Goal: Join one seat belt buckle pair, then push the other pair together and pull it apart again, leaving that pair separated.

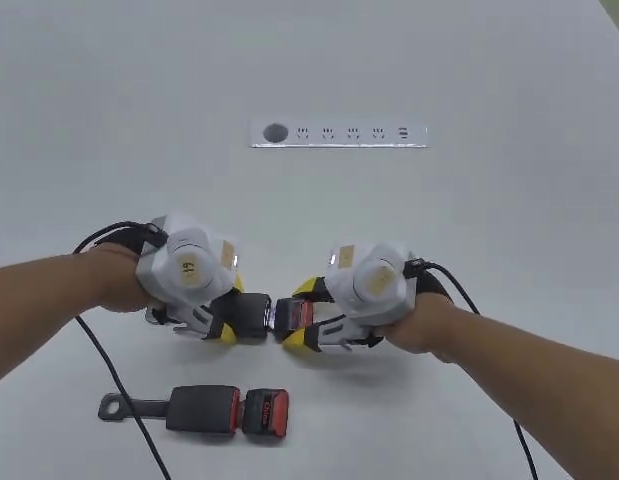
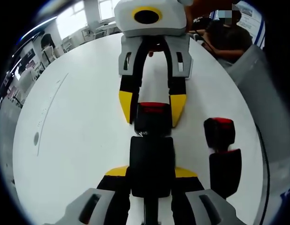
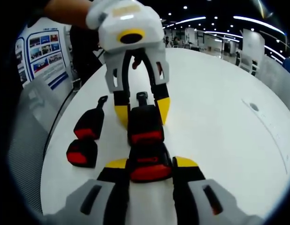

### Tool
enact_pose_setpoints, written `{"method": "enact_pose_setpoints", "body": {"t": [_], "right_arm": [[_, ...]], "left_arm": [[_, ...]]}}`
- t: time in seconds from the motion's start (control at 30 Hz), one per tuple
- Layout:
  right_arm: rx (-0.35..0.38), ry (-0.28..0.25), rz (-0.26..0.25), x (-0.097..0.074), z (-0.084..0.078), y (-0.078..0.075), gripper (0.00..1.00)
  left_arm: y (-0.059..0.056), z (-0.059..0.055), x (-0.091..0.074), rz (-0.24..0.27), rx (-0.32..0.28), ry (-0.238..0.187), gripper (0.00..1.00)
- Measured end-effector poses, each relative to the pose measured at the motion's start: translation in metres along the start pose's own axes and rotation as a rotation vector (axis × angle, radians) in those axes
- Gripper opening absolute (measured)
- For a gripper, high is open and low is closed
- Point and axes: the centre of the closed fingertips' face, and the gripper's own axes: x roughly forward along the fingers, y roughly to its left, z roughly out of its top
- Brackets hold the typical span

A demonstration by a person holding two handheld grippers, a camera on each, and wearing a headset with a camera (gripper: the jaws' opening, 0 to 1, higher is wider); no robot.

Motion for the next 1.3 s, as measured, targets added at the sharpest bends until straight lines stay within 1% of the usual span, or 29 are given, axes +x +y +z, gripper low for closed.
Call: {"method": "enact_pose_setpoints", "body": {"t": [0.27,0.6,0.87,0.93,1.0,1.17,1.3], "right_arm": [[-0.002,0.005,-0.001,0.0,0.0,0.0,0.35],[-0.001,0.011,-0.005,-0.001,-0.002,0.0,0.35],[-0.017,0.025,-0.001,-0.009,-0.008,-0.002,0.35],[-0.026,0.034,0.0,-0.013,-0.011,-0.003,0.35],[-0.022,0.032,0.0,-0.017,-0.015,-0.005,0.36],[-0.027,0.035,0.002,-0.018,-0.017,-0.005,0.36],[-0.023,0.036,0.001,-0.022,-0.02,-0.005,0.36]], "left_arm": [[0.0,0.0,0.0,0.001,-0.001,0.004,0.34],[0.0,0.0,0.001,0.001,-0.01,-0.008,0.34],[0.001,0.0,0.0,0.005,-0.012,-0.014,0.34],[0.001,-0.001,0.0,0.006,-0.015,-0.022,0.34],[0.001,-0.001,0.0,0.007,-0.015,-0.025,0.34],[0.001,0.0,0.0,0.008,-0.02,-0.033,0.34],[0.001,0.001,0.0,0.011,-0.025,-0.036,0.34]]}}
